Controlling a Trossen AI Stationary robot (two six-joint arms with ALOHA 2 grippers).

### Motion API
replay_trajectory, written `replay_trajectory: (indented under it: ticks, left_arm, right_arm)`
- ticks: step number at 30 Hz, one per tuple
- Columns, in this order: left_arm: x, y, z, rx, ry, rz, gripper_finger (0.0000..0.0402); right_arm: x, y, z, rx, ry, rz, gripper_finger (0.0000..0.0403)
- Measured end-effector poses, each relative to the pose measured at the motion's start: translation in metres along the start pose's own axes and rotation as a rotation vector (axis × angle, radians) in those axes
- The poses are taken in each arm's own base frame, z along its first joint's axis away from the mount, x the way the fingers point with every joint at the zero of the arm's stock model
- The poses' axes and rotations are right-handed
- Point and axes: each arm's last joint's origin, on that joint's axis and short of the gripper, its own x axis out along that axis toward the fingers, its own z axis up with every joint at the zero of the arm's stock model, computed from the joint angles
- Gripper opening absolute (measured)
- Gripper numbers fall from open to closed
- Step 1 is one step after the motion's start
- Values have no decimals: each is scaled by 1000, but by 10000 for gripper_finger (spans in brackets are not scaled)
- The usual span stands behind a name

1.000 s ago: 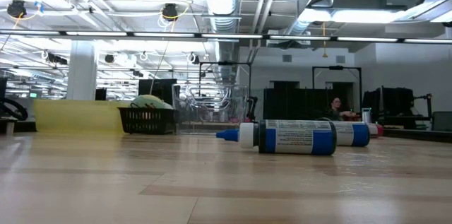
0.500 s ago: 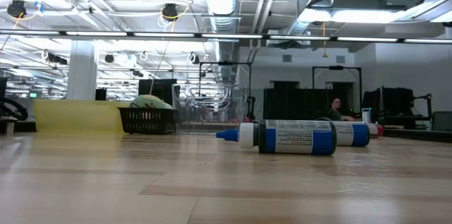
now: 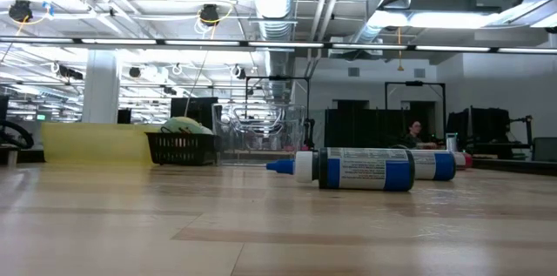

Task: Pick & Place Food Item
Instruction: Put the orange food coloring bottle into the transparent bin

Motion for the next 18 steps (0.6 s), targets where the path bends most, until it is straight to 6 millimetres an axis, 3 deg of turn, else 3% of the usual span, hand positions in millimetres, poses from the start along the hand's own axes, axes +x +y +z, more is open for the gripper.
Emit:
replay_trajectory:
  ticks: [6, 10, 18]
  left_arm:
    - [-35, 58, 50, -19, -232, 90, 108]
    - [-40, 93, 97, 5, -313, 167, 108]
    - [-45, 168, 188, -34, -560, 96, 108]
  right_arm:
    - [2, -2, 2, 5, -31, -33, 152]
    - [7, -7, 7, 31, -51, -65, 152]
    - [16, -15, 16, 108, -83, -115, 152]
